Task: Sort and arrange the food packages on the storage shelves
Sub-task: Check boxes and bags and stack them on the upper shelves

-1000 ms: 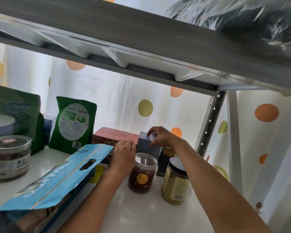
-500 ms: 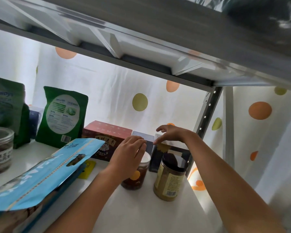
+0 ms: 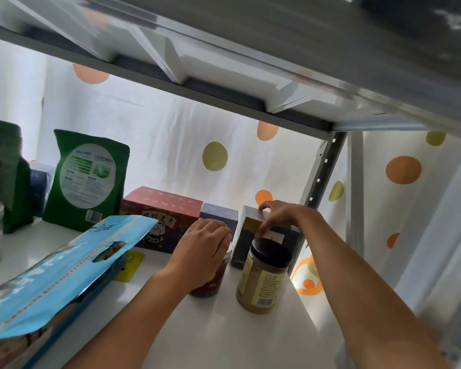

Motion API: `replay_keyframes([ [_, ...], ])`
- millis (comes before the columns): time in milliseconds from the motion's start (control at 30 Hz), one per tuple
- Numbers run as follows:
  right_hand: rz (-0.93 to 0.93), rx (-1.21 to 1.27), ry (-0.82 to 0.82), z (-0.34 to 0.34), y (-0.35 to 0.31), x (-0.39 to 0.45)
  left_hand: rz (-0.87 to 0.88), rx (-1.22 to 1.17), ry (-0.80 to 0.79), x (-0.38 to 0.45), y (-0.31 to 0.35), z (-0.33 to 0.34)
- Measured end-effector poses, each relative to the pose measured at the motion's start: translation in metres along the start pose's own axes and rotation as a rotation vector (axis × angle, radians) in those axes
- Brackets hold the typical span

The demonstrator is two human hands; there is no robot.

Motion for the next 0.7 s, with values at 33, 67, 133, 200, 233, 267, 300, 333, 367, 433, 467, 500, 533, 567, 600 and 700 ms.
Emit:
replay_keyframes([
  [33,-0.021,0.025,0.044,-0.011,-0.004,-0.005,0.005,0.001,-0.001,0.000,0.002,0.000],
  [67,-0.043,0.048,0.098,-0.024,-0.009,-0.011,0.010,-0.001,0.005,0.000,0.003,-0.001],
  [133,-0.084,0.050,0.202,-0.051,-0.020,-0.025,0.014,0.000,0.008,-0.001,0.002,-0.001],
  [200,-0.130,0.019,0.292,-0.073,-0.031,-0.042,0.021,0.005,0.007,-0.002,0.001,-0.001],
  [233,-0.146,0.010,0.335,-0.083,-0.035,-0.052,0.027,0.006,0.015,-0.001,0.001,-0.002],
  [267,-0.170,0.007,0.375,-0.091,-0.040,-0.062,0.032,0.004,0.028,-0.001,0.001,-0.003],
  [300,-0.188,0.005,0.414,-0.098,-0.044,-0.072,0.038,-0.001,0.045,-0.001,0.002,-0.004],
  [333,-0.209,0.004,0.453,-0.105,-0.047,-0.084,0.048,-0.008,0.063,0.000,0.004,-0.006],
  [367,-0.233,0.011,0.483,-0.110,-0.052,-0.095,0.058,-0.011,0.076,-0.001,0.005,-0.007],
  [433,-0.291,0.057,0.523,-0.120,-0.060,-0.119,0.071,-0.030,0.116,-0.002,0.008,-0.011],
  [467,-0.317,0.081,0.536,-0.123,-0.064,-0.132,0.068,-0.049,0.153,-0.002,0.009,-0.015],
  [500,-0.334,0.106,0.547,-0.125,-0.067,-0.146,0.056,-0.077,0.197,-0.003,0.013,-0.020],
  [533,-0.346,0.131,0.551,-0.126,-0.071,-0.159,0.026,-0.119,0.239,-0.002,0.015,-0.026],
  [567,-0.359,0.157,0.549,-0.125,-0.075,-0.173,-0.027,-0.188,0.280,-0.004,0.018,-0.032],
  [600,-0.373,0.180,0.540,-0.123,-0.079,-0.187,-0.088,-0.279,0.322,-0.005,0.020,-0.037],
  [700,-0.394,0.272,0.521,-0.115,-0.084,-0.223,-0.250,-0.607,0.466,-0.024,0.027,-0.053],
])
Point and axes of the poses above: each hand's wrist, its own x-axis towards the middle knuckle, its own z-axis out of the palm, y = z × x, the point moved 10 cm from there along x, towards the middle knuckle, and after that the axes turned 7 degrees about z, right-handed, at the moved point
